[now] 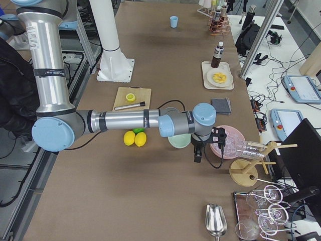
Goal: Pour ice into bowl
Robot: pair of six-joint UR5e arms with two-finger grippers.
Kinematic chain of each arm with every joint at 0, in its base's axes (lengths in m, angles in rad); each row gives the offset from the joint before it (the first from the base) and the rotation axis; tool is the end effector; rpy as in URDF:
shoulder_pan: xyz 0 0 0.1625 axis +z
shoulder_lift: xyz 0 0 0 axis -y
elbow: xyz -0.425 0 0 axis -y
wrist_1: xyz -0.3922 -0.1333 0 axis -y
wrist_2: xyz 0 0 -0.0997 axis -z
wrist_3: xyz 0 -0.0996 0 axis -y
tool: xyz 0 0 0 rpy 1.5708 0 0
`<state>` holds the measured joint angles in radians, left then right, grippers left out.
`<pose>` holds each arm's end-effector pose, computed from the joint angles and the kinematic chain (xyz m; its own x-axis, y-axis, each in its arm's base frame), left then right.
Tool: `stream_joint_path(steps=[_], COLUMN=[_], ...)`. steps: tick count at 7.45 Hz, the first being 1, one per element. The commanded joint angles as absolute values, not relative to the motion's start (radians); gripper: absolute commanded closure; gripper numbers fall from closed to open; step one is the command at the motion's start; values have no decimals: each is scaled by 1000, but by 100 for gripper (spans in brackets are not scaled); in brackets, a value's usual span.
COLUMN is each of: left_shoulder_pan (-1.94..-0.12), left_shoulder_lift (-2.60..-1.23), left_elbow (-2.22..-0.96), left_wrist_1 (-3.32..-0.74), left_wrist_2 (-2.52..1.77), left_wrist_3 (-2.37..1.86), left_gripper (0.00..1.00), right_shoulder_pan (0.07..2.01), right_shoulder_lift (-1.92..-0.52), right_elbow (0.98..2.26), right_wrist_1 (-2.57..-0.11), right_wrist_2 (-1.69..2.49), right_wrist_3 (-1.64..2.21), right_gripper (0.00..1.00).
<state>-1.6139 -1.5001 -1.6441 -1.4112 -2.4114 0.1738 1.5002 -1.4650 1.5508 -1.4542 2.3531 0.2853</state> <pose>-0.0784 -0.4473 0.6666 0.6588 0.0277 -0.7518 -0.0724 0.9970 -0.0267 0.0243 -0.5506 0.6007 0.6888 0.0914 0.7192 -0.1300 0.9915 -0.0015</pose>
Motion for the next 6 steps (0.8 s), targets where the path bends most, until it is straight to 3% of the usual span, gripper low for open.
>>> stream_joint_path(steps=[1,6], left_shoulder_pan=[-1614,-1617], left_shoulder_lift=[-1499,-1503], left_elbow=[-1657,-1663], left_wrist_1=[-1410,-1410], left_wrist_2=[-2411,-2414], left_wrist_3=[175,176], left_gripper=[2,2], right_shoulder_pan=[1500,1500], right_shoulder_lift=[-1465,-1470], right_elbow=[1551,1549], right_wrist_1=[-1456,-1453], right_wrist_2=[2353,2353], right_wrist_3=[285,285], right_gripper=[1,1])
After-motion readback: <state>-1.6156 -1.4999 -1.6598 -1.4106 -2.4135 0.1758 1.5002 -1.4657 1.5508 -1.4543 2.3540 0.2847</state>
